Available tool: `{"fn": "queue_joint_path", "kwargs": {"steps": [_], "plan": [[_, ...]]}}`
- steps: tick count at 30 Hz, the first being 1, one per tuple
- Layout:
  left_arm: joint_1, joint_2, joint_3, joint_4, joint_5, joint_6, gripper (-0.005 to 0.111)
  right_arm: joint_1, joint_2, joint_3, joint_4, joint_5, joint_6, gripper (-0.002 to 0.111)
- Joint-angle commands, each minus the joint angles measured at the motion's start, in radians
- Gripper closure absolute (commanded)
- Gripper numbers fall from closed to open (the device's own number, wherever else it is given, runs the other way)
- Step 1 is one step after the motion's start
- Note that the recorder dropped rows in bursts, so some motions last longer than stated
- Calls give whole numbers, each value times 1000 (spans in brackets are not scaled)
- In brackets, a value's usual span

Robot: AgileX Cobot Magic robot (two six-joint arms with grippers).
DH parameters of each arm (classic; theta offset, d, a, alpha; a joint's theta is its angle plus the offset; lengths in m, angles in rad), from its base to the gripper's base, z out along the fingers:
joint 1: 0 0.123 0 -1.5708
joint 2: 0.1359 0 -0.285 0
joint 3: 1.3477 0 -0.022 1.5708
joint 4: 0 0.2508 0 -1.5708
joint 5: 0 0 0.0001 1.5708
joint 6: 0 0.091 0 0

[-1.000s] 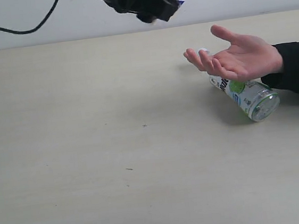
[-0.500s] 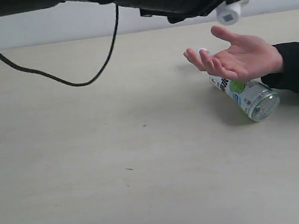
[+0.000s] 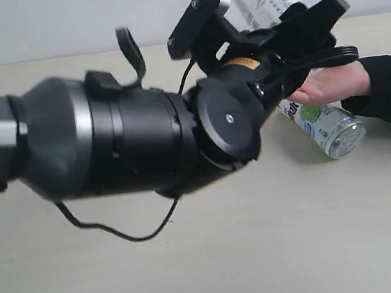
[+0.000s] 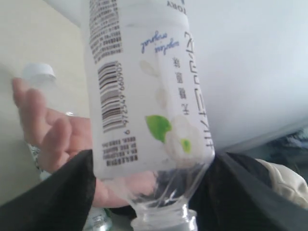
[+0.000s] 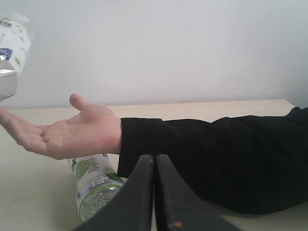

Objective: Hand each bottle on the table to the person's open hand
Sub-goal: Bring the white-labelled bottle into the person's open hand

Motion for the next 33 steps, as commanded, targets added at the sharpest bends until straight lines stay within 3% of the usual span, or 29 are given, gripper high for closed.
{"fn": "queue_joint_path", "kwargs": {"steps": [1, 17, 33], "plan": [[-67, 7, -26, -186, -179, 174, 107, -5, -6, 4, -4, -4, 0, 107], [-75, 218, -252, -195, -50, 229, 107, -5, -6, 4, -4, -4, 0, 107], [-44, 312, -311, -199, 4, 227, 107, -5, -6, 4, -4, -4, 0, 107]]}}
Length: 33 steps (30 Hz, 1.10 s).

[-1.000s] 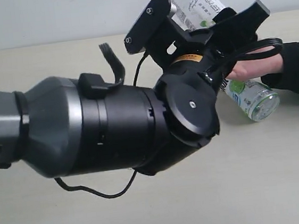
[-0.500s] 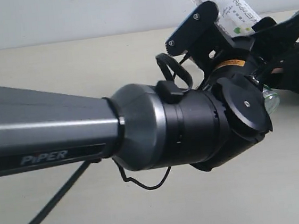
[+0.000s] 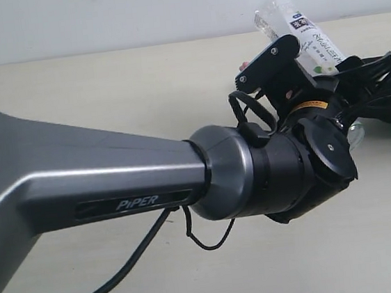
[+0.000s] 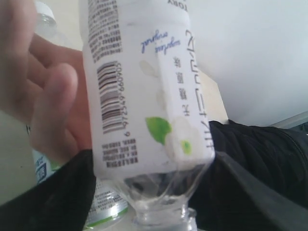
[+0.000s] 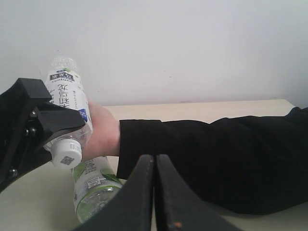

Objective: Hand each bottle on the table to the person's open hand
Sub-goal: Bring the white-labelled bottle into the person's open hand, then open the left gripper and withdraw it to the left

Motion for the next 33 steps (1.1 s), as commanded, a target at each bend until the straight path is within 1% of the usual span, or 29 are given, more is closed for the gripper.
{"fn": "queue_joint_path", "kwargs": {"steps": [1, 8, 10, 12, 15, 18, 21, 33], "plan": [[10, 1, -5, 4, -1, 4, 107, -5, -6, 4, -4, -4, 0, 107], [18, 1, -5, 4, -1, 4, 106, -5, -6, 4, -4, -4, 0, 107], [18, 1, -5, 4, 4, 4, 102, -5, -6, 4, -4, -4, 0, 107], [18, -1, -5, 4, 6, 4, 90, -5, -6, 4, -4, -4, 0, 107], [18, -3, -5, 4, 8, 4, 64, -5, -6, 4, -4, -4, 0, 107], [18, -3, -5, 4, 8, 4, 41, -5, -6, 4, -4, -4, 0, 107], [18, -3, -5, 4, 8, 4, 29, -5, -6, 4, -4, -4, 0, 107], [18, -17, -5, 4, 27, 4, 29, -5, -6, 4, -5, -4, 0, 107]]}}
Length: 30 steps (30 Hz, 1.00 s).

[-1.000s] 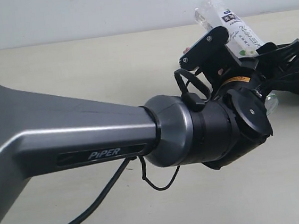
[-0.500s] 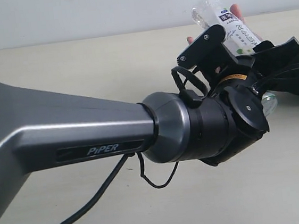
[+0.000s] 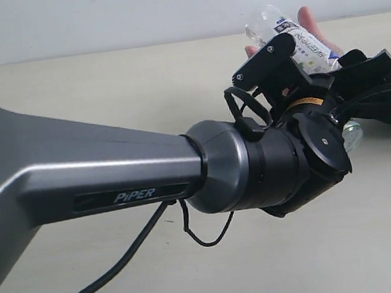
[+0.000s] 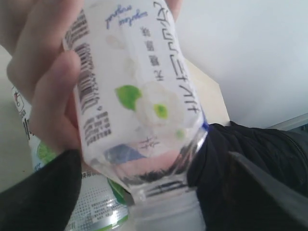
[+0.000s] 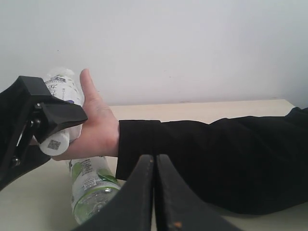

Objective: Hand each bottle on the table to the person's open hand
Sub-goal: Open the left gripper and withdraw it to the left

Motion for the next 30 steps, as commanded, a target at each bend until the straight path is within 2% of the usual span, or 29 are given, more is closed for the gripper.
{"fn": "queue_joint_path", "kwargs": {"steps": [1, 5, 8, 10, 14, 16, 17, 21, 22, 23, 25, 27, 28, 30], "plan": [[3, -24, -4, 4, 14, 6, 29, -5, -6, 4, -5, -4, 0, 107], [3, -85, -4, 4, 53, 55, 29, -5, -6, 4, -5, -4, 0, 107], [3, -121, -4, -59, 62, 148, 29, -5, -6, 4, -5, -4, 0, 107], [3, -151, -4, -175, 62, 300, 29, -5, -6, 4, -5, -4, 0, 107], [3, -217, -4, -286, 33, 547, 30, -5, -6, 4, -5, -4, 0, 107], [3, -261, -4, -295, 26, 664, 40, -5, -6, 4, -2, -4, 0, 107], [3, -277, -4, -295, 28, 718, 48, -5, -6, 4, -2, -4, 0, 107], [1, -351, -4, -396, 56, 1045, 100, -5, -6, 4, -2, -4, 0, 107], [-8, -371, -2, -419, 44, 1127, 106, -5, -6, 4, -2, -4, 0, 107], [-17, -389, 11, -419, 33, 1191, 105, -5, -6, 4, -2, -4, 0, 107], [-40, -422, 51, -364, 5, 1263, 107, -5, -6, 4, -4, -4, 0, 107], [-62, -466, 122, -248, -18, 1238, 107, -5, -6, 4, -4, -4, 0, 107], [-87, -526, 228, -99, -28, 1132, 107, -5, -6, 4, -4, -4, 0, 107], [-103, -593, 360, 94, -28, 948, 107, -5, -6, 4, -4, -4, 0, 107]]}}
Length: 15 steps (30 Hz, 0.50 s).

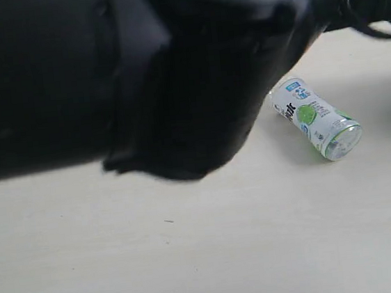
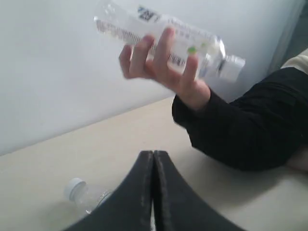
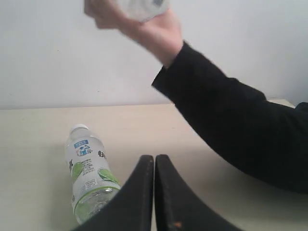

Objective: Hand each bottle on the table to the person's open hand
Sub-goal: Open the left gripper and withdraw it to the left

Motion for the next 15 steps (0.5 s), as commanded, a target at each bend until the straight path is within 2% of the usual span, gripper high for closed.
{"fn": "queue_joint_path", "kwargs": {"steps": [1, 2, 3, 6, 8, 10, 15], "plan": [[-44, -143, 277, 397, -15, -332, 107, -5, -6, 4, -4, -4, 0, 107], [-44, -176, 341, 499, -15, -443, 107, -5, -6, 4, -4, -4, 0, 107], [-39, -239, 503, 794, -20, -733, 107, -5, -6, 4, -4, -4, 0, 107], [-8, -311, 698, 1264, -93, -1130, 107, -5, -6, 4, -4, -4, 0, 107], [11, -343, 803, 1517, -183, -1326, 107, -5, -6, 4, -4, -4, 0, 107], [21, -377, 905, 1711, -332, -1431, 107, -5, -6, 4, -4, -4, 0, 107], [21, -405, 966, 1719, -324, -1430, 107, -5, -6, 4, -4, -4, 0, 107]]}}
